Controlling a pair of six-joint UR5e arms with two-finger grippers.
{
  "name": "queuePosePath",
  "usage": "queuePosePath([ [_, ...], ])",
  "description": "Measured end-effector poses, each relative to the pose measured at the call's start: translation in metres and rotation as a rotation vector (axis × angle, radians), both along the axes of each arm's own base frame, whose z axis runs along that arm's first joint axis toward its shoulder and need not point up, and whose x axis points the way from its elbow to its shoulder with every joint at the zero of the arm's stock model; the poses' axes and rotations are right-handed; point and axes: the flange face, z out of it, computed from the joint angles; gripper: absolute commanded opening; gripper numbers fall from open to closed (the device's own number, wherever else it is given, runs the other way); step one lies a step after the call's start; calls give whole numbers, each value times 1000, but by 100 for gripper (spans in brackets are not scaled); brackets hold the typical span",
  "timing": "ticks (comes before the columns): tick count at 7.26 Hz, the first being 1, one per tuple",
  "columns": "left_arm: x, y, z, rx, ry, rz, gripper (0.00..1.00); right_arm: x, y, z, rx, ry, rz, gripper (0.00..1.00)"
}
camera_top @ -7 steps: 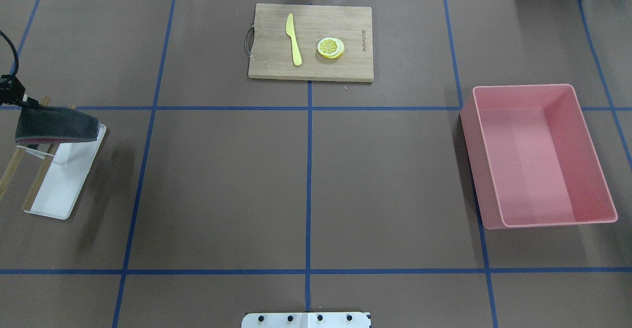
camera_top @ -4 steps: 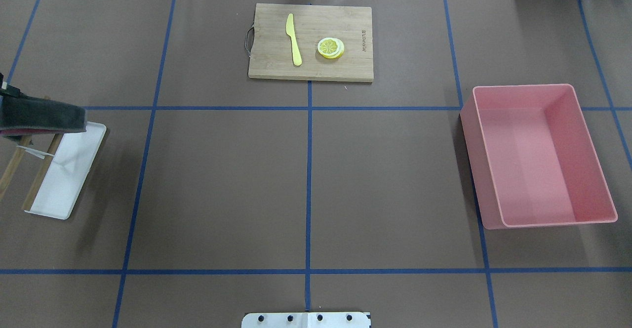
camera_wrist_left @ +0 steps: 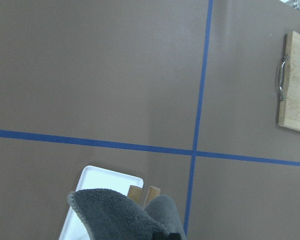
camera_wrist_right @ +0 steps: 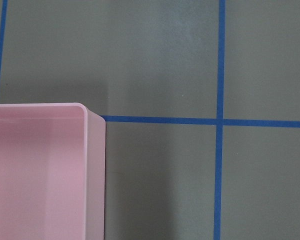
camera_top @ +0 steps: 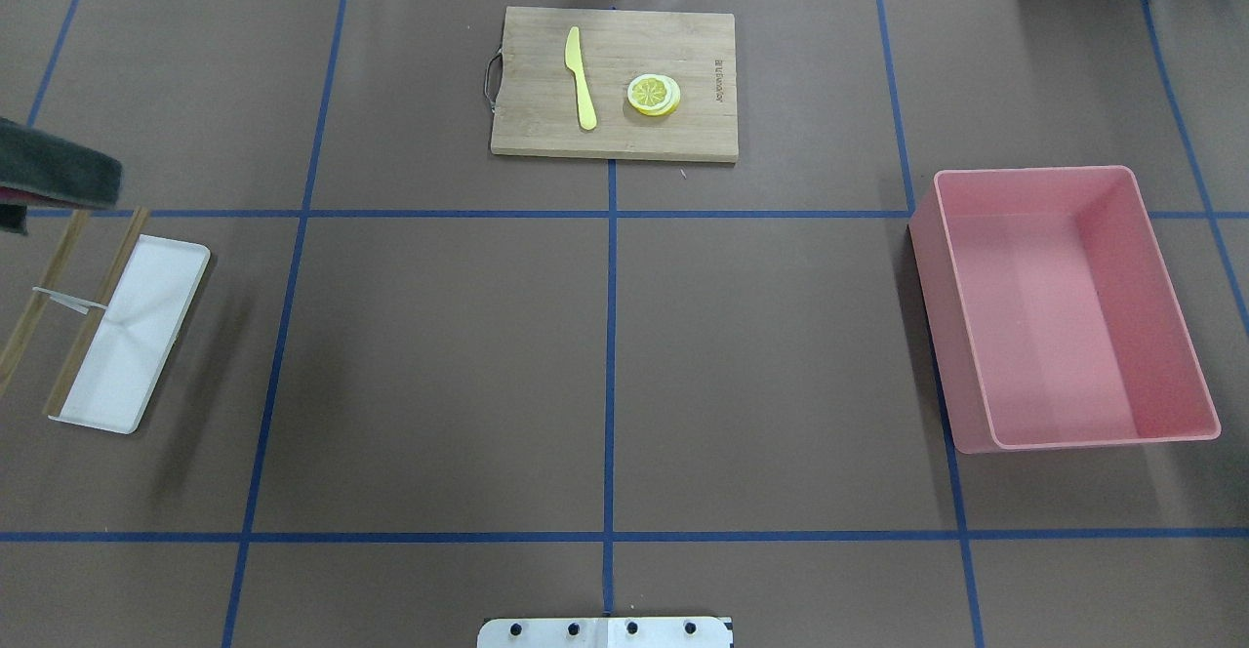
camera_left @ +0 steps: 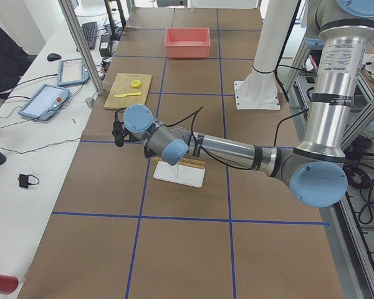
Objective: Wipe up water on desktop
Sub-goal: 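Carry the towel to center with the left gripper while the right gripper approaches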
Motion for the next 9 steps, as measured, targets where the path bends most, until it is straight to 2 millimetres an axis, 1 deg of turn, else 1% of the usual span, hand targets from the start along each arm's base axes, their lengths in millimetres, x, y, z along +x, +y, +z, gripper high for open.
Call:
queuePosePath([
  [1, 3, -12, -42, -81, 23, -39, 0, -5, -3, -7, 48, -7, -6, 100],
  [2, 13, -23, -74, -146, 34, -73, 0, -14, -13, -22, 83, -14, -15, 100],
  [3, 33, -28, -96, -195, 29, -98, 0, -32, -31, -50, 108, -26, -19, 100],
  [4, 61, -31, -112, -238, 13, -123, 0, -59, -51, -89, 124, -46, -20, 100],
  [5, 95, -33, -127, -286, -1, -151, 0, -93, -69, -134, 144, -70, -28, 100],
  [6, 129, -34, -141, -335, -9, -180, 0, -132, -81, -182, 176, -96, -53, 100],
  [7, 158, -34, -157, -379, -9, -206, 0, -169, -87, -224, 214, -122, -88, 100],
  [8, 178, -33, -172, -419, 1, -223, 0, -203, -86, -254, 260, -145, -131, 100],
  [9, 192, -32, -185, -450, 13, -237, 0, -236, -79, -274, 327, -161, -170, 100],
])
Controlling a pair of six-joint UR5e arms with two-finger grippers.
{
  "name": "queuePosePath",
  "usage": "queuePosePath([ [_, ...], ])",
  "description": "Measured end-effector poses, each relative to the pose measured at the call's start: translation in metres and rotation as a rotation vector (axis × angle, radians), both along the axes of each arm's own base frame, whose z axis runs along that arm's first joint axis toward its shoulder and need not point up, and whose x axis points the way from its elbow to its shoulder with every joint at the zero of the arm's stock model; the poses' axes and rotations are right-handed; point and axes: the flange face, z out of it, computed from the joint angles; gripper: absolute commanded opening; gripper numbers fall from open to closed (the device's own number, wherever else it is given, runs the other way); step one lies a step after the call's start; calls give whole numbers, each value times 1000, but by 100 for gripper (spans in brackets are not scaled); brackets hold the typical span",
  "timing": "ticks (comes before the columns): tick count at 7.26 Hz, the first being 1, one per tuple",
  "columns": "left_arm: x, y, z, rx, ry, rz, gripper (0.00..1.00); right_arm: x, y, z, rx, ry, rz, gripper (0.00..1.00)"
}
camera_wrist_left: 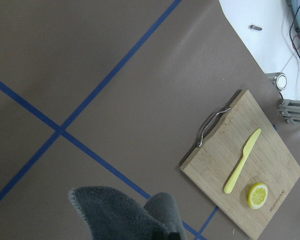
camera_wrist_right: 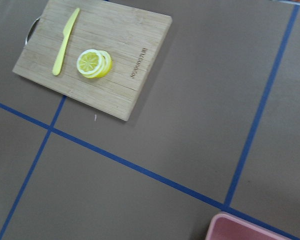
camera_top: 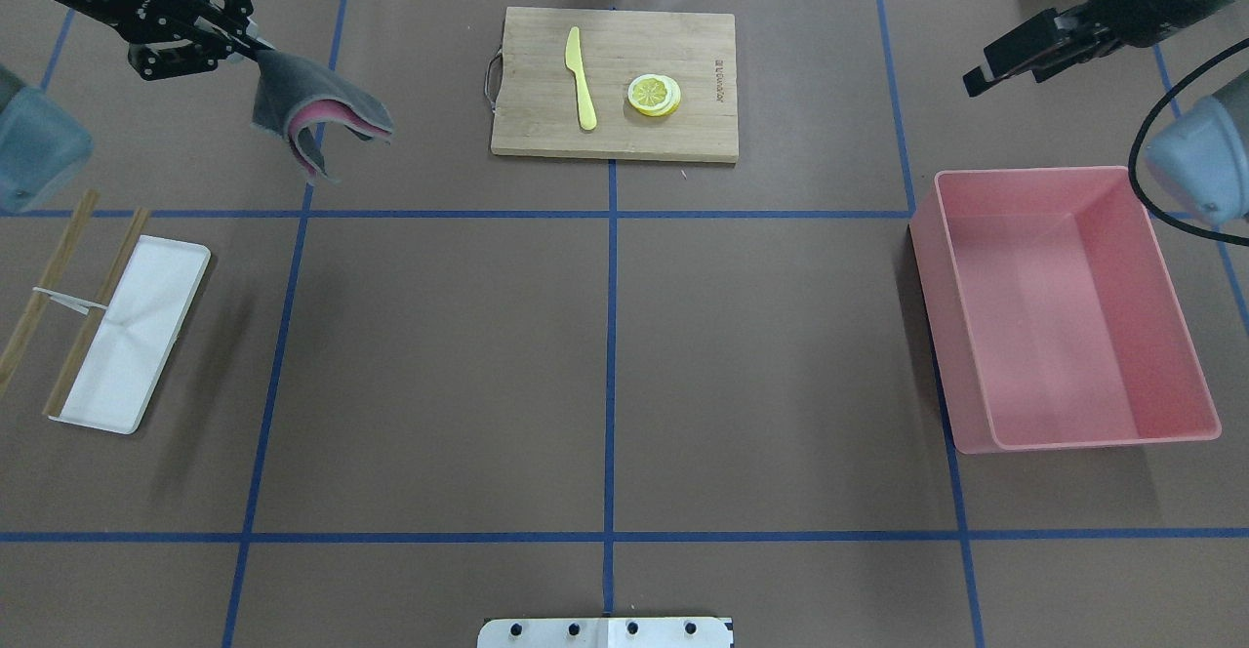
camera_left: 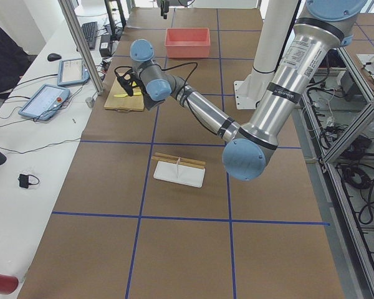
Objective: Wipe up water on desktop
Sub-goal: 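Carry the towel to center with the left gripper while the right gripper approaches, then close the right gripper on the towel held by the left gripper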
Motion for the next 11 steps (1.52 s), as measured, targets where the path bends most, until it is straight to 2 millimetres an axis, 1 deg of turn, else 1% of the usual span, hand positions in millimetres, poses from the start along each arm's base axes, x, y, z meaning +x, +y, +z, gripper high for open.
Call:
queuePosePath([
  [2, 35, 6, -25, -37, 14, -29, 0, -65, 20, -28, 142, -6, -13, 100],
  [3, 54, 10, -39, -58, 24, -45, 0, -96, 31, -50, 181, -17, 11, 100],
  [4, 72, 15, -50, -75, 32, -58, 0, -123, 45, -76, 202, -38, 41, 100],
  [6, 100, 25, -68, -95, 45, -72, 0, -163, 81, -118, 270, -71, 81, 100],
  [7, 116, 32, -81, -101, 58, -67, 0, -180, 97, -131, 306, -78, 97, 100],
  [8, 131, 40, -94, -103, 71, -56, 0, -198, 113, -137, 347, -89, 114, 100],
  [10, 163, 54, -114, -106, 86, -30, 0, -238, 146, -144, 421, -101, 159, 99],
  [11, 175, 54, -126, -121, 93, -32, 0, -248, 156, -144, 440, -98, 170, 99],
])
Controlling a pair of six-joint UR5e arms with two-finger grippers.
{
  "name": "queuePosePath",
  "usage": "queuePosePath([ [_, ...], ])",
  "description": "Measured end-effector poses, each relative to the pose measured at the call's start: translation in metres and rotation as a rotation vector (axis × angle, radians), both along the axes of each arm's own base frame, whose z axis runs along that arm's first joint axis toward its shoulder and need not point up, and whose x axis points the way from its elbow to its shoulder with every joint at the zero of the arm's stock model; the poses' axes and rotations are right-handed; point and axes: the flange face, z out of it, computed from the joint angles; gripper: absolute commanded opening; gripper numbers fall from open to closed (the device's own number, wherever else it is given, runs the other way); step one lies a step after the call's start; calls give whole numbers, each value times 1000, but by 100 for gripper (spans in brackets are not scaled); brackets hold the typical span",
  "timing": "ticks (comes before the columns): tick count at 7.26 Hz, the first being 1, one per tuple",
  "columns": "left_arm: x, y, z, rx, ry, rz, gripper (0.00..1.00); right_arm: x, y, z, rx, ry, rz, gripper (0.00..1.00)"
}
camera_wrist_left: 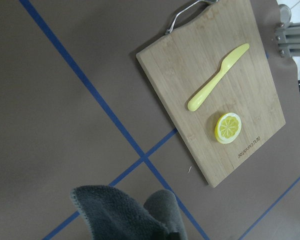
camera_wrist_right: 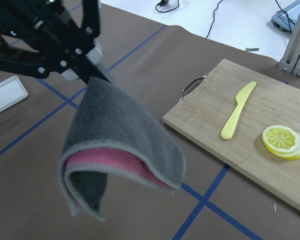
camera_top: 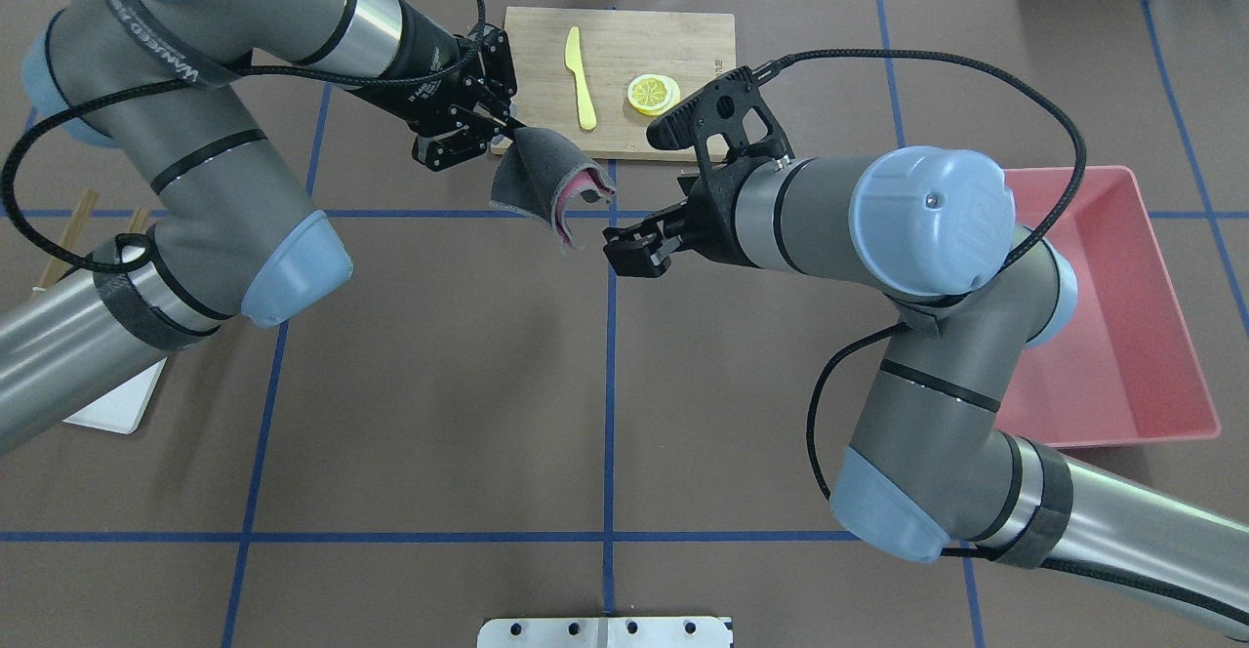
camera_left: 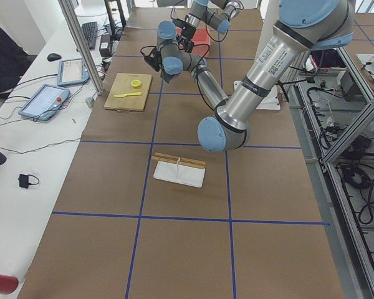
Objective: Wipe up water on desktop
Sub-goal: 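Close the right gripper on the towel held by the left gripper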
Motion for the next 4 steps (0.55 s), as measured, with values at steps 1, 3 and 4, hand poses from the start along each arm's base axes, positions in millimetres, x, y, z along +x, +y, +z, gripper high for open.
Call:
queuePosePath([
  [1, 13, 0, -11, -14, 1, -7, 0, -4, 4, 0, 8, 2, 6, 99],
  [3, 32, 8, -23, -20, -5, -13, 0, -6, 6, 0, 12, 5, 10, 98],
  [4, 36, 10, -23, -22, -8, -12, 0, -6, 6, 0, 12, 5, 10, 97],
])
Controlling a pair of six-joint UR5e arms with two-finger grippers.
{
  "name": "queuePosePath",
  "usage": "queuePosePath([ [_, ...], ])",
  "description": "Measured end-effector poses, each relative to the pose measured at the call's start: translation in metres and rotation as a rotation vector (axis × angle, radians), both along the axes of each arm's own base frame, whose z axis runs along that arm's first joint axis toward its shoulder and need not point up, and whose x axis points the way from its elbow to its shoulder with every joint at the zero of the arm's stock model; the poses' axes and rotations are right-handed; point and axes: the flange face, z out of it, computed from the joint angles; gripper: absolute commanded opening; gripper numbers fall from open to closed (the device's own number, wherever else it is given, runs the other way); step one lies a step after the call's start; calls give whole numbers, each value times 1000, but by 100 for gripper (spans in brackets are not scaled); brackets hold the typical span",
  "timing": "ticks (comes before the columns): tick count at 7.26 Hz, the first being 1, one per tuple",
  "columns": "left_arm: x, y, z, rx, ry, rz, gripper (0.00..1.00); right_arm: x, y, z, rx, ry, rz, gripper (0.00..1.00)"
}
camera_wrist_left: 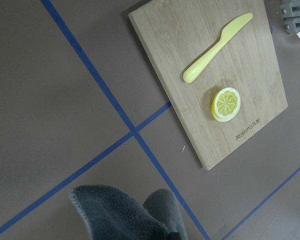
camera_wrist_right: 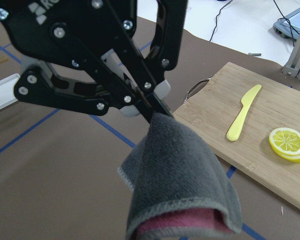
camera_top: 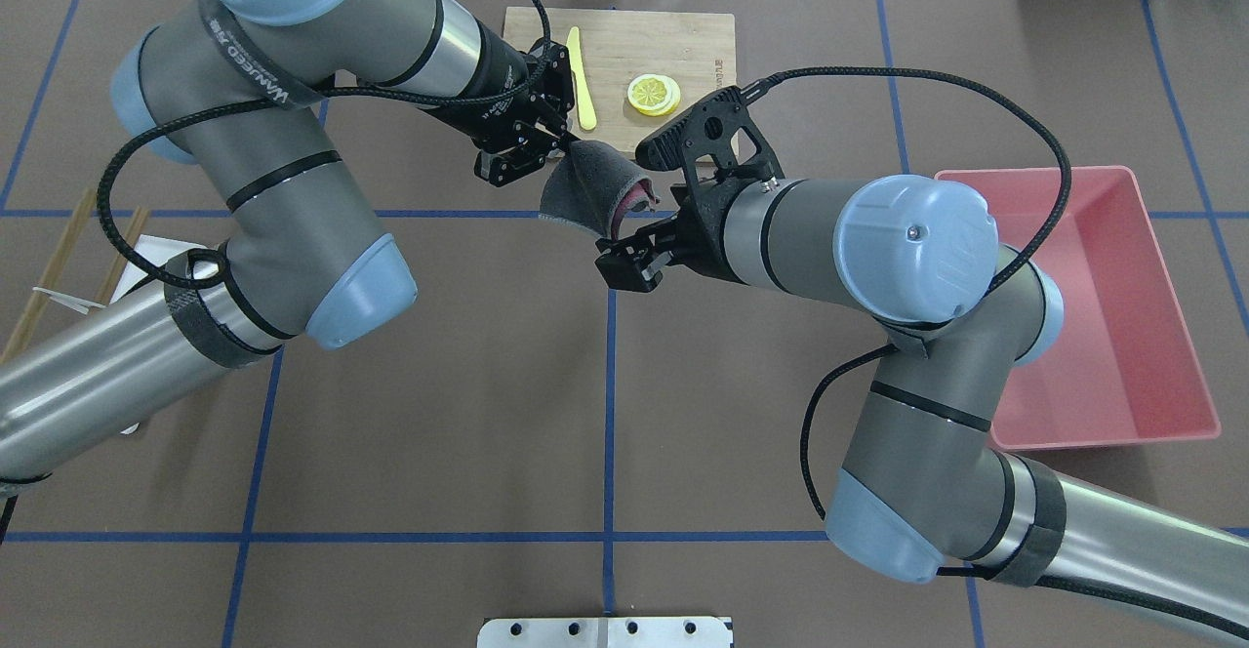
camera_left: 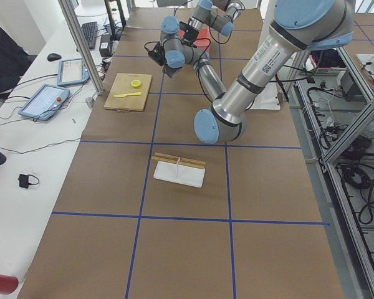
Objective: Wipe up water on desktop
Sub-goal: 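Close the right gripper on the towel held by the left gripper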
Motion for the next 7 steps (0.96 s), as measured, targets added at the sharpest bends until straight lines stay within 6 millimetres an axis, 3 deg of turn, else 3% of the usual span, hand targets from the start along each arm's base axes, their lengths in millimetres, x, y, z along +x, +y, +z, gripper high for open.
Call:
queuePosePath([
  [1, 3, 2, 0, -1, -1, 3, 0, 0, 0, 0, 0, -1, 0, 85],
  [3, 8, 6, 1, -2, -2, 12, 0, 0, 0, 0, -5, -5, 1, 46],
  [5, 10, 7, 3, -3, -5, 14, 0, 0, 0, 0, -9, -9, 3, 31],
  [7, 14, 10, 5, -1, -8, 23, 0, 0, 0, 0, -9, -10, 3, 26],
])
